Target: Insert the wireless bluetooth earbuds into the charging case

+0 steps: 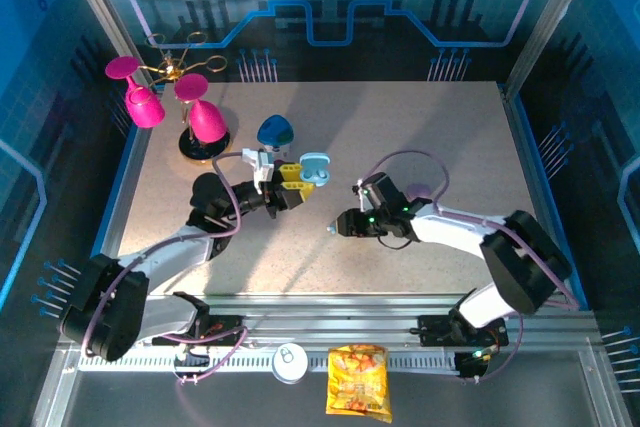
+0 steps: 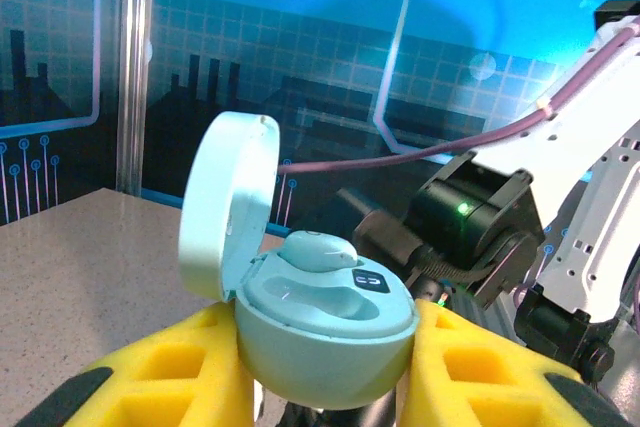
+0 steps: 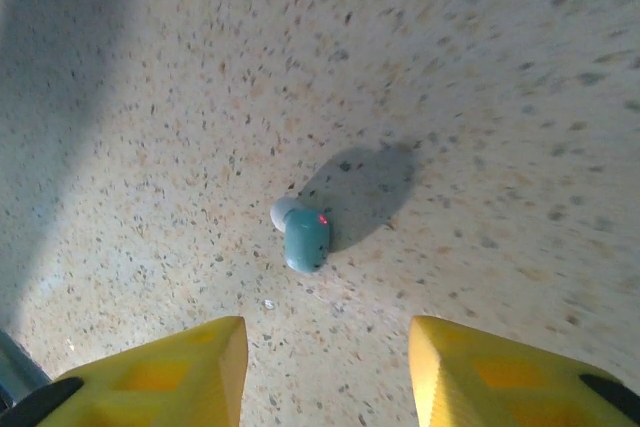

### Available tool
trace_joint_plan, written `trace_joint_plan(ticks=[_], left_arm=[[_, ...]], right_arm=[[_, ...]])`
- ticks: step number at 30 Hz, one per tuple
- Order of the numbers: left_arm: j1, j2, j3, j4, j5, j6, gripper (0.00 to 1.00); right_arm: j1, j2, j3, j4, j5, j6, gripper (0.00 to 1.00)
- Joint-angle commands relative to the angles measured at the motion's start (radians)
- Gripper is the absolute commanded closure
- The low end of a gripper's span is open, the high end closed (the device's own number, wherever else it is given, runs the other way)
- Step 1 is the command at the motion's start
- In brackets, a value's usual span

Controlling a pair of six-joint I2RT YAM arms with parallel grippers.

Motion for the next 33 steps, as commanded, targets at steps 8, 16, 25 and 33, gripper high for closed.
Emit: trace_joint_plan(ticks=[8, 16, 25, 33], left_arm=[[0.007, -0.065, -0.029, -0.067, 0.005, 0.063, 0.67], [0.008, -0.062, -0.034, -0.058, 0.007, 0.056, 0.67], [0.009, -0.074, -0.042, -0.070, 0.006, 0.059, 0.67], [0.009, -0.054, -0.040, -0.044, 0.007, 0.045, 0.67]], right_arm=[[0.029, 0.143, 0.116, 0.043, -0.050, -0.044, 0.59], [0.030, 0.261, 0.227, 0.022, -0.131, -0.136, 0.58], [0.025, 0.285, 0.206, 0.003, -0.154, -0.186, 0.63], [0.049, 0.200, 0.108, -0.002, -0.146, -0.161, 0.64]])
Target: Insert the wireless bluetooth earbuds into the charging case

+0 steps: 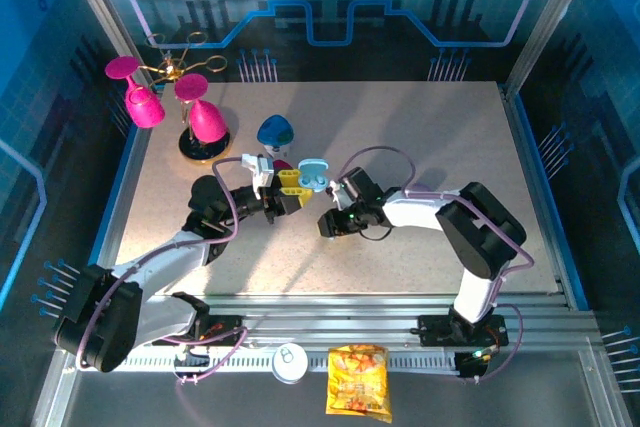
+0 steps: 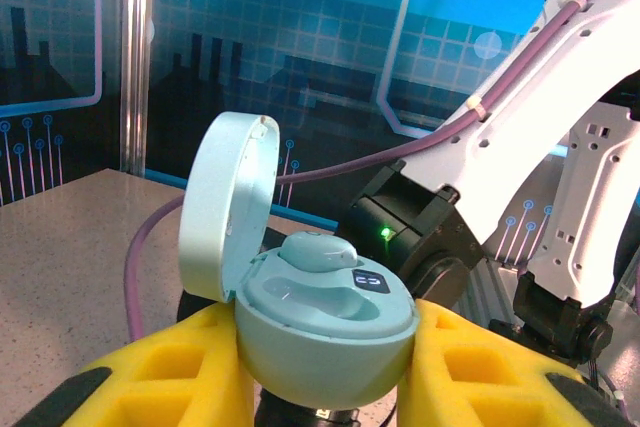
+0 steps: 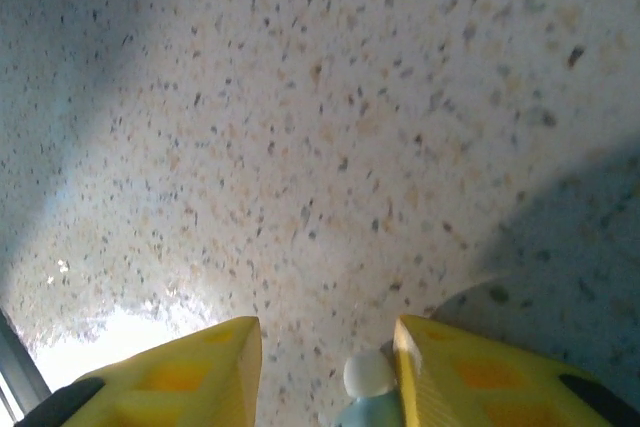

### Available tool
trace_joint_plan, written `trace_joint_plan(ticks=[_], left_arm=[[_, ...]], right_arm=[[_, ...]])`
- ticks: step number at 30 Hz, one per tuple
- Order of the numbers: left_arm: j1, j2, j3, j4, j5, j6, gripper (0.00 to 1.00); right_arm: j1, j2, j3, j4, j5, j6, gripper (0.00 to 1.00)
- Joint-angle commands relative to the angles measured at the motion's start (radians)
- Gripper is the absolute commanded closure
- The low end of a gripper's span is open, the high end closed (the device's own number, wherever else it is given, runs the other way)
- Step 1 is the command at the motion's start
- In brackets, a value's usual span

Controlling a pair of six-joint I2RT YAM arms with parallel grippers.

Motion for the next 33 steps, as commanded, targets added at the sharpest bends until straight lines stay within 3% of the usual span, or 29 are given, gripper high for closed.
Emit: trace_joint_plan(ticks=[1, 9, 17, 27, 33], left_arm=[[0.009, -0.002, -0.013, 0.045, 0.010, -0.003, 0.67], [0.007, -0.007, -0.016, 0.042, 0.010, -0.009, 0.67], [0.008, -0.023, -0.020, 0.051, 0.006, -0.013, 0.67], [0.008, -0.083, -0.039, 0.004, -0.017, 0.005, 0.67], [0.007, -0.122, -0.047, -0.049, -0.025, 0.031, 0.67]], right_arm=[[0.024, -0.055, -0.055, -0.037, -0.010, 0.004, 0.64], [0.079, -0.146, -0.106, -0.067, -0.002, 0.054, 0.63], [0.093, -0.244, -0.069, -0.166, 0.195, -0.037, 0.57], [0.103, -0.064, 0.063, -0.160, 0.135, -0.123, 0.56], [0.099, -0.020, 0.057, -0.166, 0.170, -0.160, 0.56]])
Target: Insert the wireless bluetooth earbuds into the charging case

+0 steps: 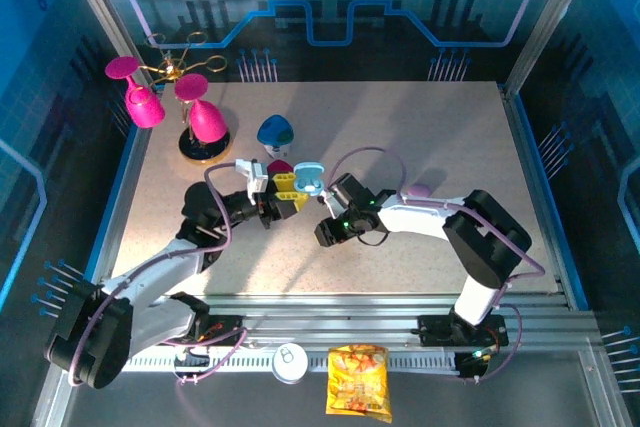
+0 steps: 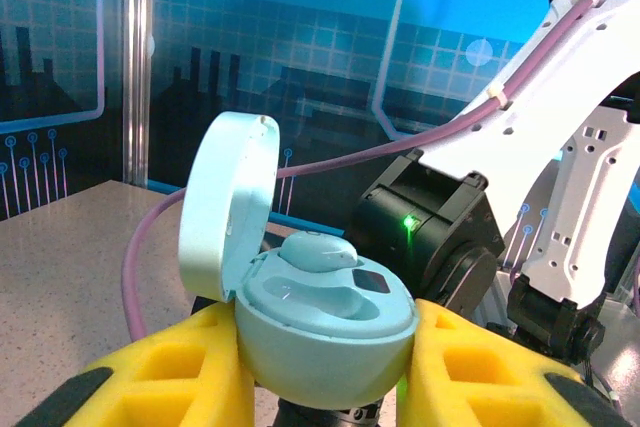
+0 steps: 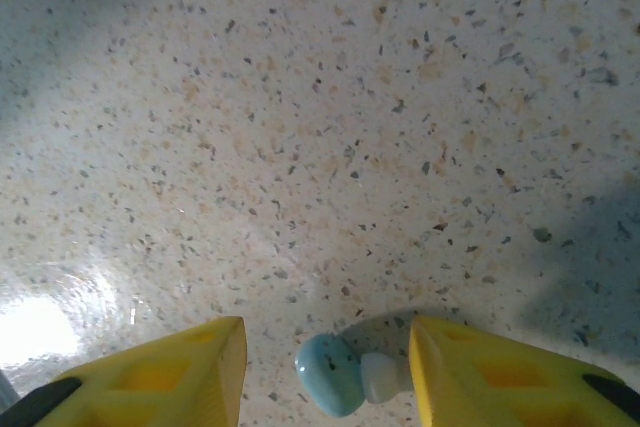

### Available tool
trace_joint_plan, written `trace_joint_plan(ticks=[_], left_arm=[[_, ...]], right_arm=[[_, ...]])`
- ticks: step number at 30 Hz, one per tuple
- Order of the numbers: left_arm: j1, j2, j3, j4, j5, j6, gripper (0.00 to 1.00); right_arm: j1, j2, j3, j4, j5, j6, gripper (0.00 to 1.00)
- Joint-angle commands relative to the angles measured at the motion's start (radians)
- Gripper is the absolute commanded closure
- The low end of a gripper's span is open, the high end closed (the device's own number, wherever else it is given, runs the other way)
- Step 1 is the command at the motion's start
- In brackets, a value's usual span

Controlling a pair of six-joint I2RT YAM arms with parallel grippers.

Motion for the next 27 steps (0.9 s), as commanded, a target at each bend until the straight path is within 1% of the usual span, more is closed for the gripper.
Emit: trace_joint_plan(ticks=[1, 7, 12, 17, 20, 24, 27], left_arm=[[0.007, -0.028, -0.011, -0.018, -0.014, 0.028, 0.67], [0.007, -0.020, -0.005, -0.013, -0.011, 0.027, 0.67], [0.008, -0.005, 0.007, -0.008, -0.004, 0.022, 0.67], [0.008, -0.011, 0.009, -0.009, -0.005, 0.020, 0.67], [0.007, -0.023, 0.005, -0.017, -0.010, 0.024, 0.67], [0.007, -0.050, 0.008, -0.050, -0.024, 0.040, 0.67], [0.008, -0.073, 0.019, -0.101, -0.041, 0.057, 0.68]], right_arm=[[0.007, 0.023, 0.006, -0.022, 0.018, -0.041, 0.56], [0.014, -0.007, -0.042, -0.020, -0.004, -0.010, 0.57], [0.040, -0.039, -0.034, -0.048, -0.019, 0.003, 0.57], [0.048, -0.066, 0.007, -0.124, 0.075, -0.019, 0.58], [0.058, -0.076, 0.034, -0.164, 0.149, -0.051, 0.56], [0.081, -0.051, 0.090, -0.238, 0.232, -0.112, 0.55], [0.100, -0.016, 0.141, -0.280, 0.251, -0.136, 0.59]])
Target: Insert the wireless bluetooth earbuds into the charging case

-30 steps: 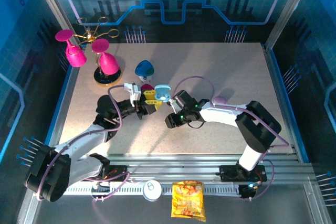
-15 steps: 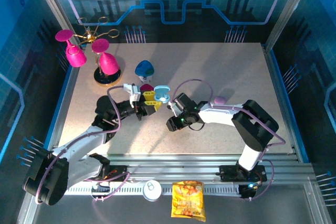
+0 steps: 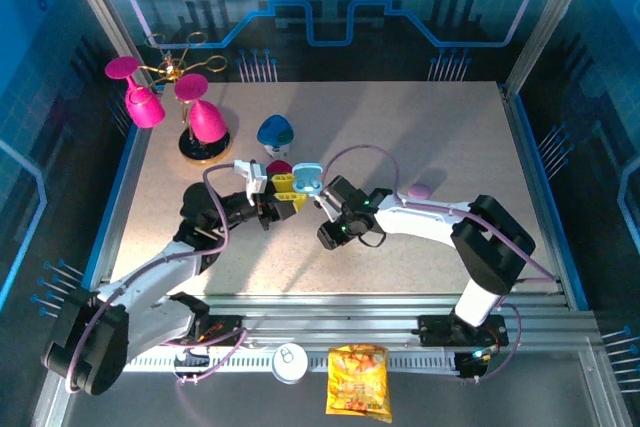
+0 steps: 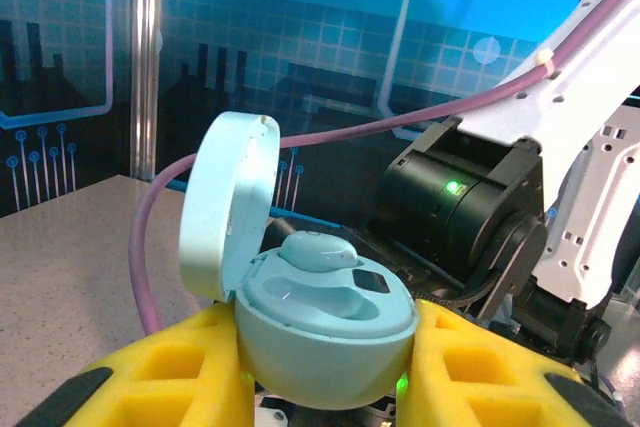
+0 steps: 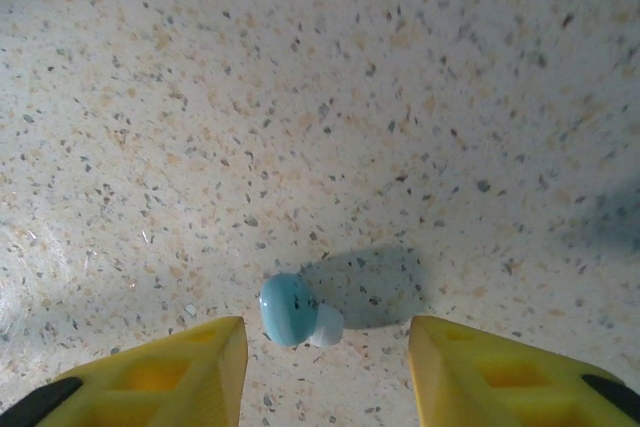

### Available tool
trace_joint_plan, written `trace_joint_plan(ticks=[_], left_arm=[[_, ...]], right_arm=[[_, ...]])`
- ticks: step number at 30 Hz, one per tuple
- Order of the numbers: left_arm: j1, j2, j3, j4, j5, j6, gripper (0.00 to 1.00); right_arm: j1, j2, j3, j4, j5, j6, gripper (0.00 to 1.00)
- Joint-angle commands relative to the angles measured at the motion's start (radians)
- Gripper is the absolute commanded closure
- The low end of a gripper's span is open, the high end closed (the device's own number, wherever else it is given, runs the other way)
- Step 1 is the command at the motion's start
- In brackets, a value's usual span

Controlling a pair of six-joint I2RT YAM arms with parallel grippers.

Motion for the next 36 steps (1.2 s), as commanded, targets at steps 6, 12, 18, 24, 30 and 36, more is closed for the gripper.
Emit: trace_joint_plan(ticks=[6, 12, 18, 24, 30, 36], left_arm=[[0.008, -0.055, 0.023, -0.058, -0.029, 0.055, 0.68], [0.008, -0.065, 0.019, -0.082, -0.031, 0.070, 0.67], [0.009, -0.062, 0.012, -0.077, -0.034, 0.073, 0.67], [0.009, -0.062, 0.008, -0.077, -0.035, 0.074, 0.67], [0.009, -0.059, 0.007, -0.074, -0.035, 0.073, 0.67], [0.009, -0.056, 0.003, -0.067, -0.041, 0.072, 0.67]], right_arm=[[0.066, 0.114, 0.151, -0.137, 0.084, -0.063, 0.68], [0.078, 0.167, 0.181, -0.145, 0.068, -0.065, 0.73], [0.080, 0.203, 0.180, -0.152, 0.048, -0.063, 0.76], [0.081, 0.216, 0.175, -0.173, 0.062, -0.066, 0.76], [0.081, 0.208, 0.168, -0.187, 0.088, -0.063, 0.85], [0.081, 0.182, 0.166, -0.171, 0.087, -0.042, 0.92]])
